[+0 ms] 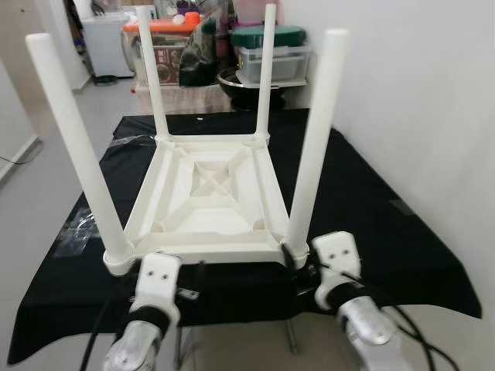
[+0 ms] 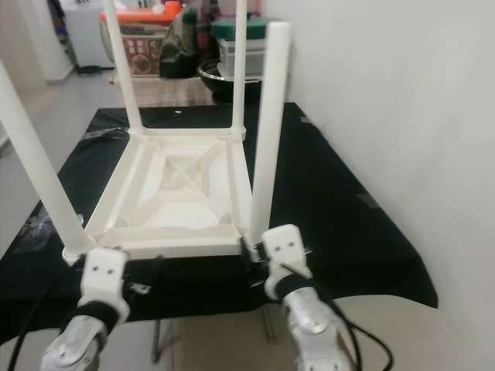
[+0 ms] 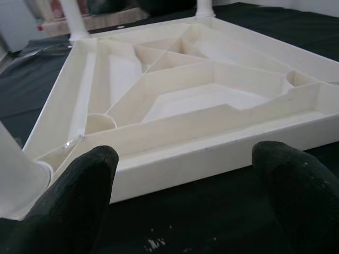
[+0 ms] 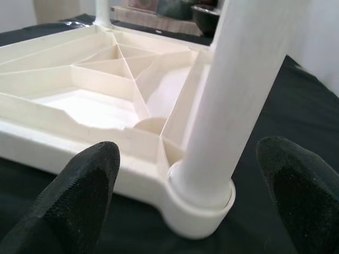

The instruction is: Building children table

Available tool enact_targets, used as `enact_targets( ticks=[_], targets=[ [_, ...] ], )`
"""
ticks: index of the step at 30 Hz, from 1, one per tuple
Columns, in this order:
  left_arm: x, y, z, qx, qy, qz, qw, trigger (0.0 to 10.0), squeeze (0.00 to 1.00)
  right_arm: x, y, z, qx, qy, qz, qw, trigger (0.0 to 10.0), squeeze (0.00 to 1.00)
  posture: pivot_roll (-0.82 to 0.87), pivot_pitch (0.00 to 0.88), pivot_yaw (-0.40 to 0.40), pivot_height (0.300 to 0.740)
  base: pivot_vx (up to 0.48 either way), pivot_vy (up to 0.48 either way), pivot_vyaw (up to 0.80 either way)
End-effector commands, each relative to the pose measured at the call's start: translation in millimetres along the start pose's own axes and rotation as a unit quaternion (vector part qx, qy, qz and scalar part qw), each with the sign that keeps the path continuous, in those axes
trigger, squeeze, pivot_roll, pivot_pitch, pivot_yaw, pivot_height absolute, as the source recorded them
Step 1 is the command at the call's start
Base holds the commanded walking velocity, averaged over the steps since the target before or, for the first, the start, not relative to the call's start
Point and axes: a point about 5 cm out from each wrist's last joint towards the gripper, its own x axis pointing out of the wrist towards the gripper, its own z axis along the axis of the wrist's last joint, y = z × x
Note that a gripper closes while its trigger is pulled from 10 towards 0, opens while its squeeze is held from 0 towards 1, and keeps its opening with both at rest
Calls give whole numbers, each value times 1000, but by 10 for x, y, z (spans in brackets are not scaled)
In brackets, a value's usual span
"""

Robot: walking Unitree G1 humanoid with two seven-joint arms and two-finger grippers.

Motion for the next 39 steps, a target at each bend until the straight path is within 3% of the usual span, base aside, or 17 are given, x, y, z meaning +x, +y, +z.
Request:
enact_targets(
  ticks=[1, 15, 21, 29, 30, 31, 33, 39],
  targets=[
    [1, -28, -10, 7, -1, -9, 1000, 10000, 0, -32, -26, -11, -2, -1, 3, 1000, 10000, 0, -30, 0, -49, 740, 0, 480, 0],
    [3, -27, 25, 10, -9, -10, 1000, 10000, 0, 1, -11, -14, 2, 1, 8, 1000, 10000, 0, -28, 0, -45, 740, 0, 480, 0],
    [-14, -66, 54, 18, -21, -37, 999, 10000, 0, 36, -27, -6, 3, 1, 8, 1000, 10000, 0, -27, 0, -45, 740, 0, 0, 0],
    [-87, 10, 31, 19, -14, -13, 1000, 10000, 0, 94, -61, 21, -4, -6, 9, 1000, 10000, 0, -25, 0, -43, 740, 0, 0, 0],
    [-106, 100, -2, 3, -3, 21, 1000, 10000, 0, 125, -114, -6, -4, 1, -4, 1000, 10000, 0, -20, 3, -42, 740, 0, 0, 0],
    [-106, 100, -2, 3, -3, 21, 1000, 10000, 0, 125, -114, -6, -4, 1, -4, 1000, 10000, 0, -20, 3, -42, 740, 0, 0, 0],
    [-106, 296, -57, -16, 12, 85, 996, 10000, 0, 195, -277, -52, -11, 13, -50, 999, 10000, 0, -19, 9, -44, 740, 0, 0, 0],
    [-32, 434, -43, -16, 6, 119, 993, 10000, 0, 283, -369, -39, -22, 16, -74, 997, 10000, 0, -20, 16, -44, 740, 0, 0, 0]
  ],
)
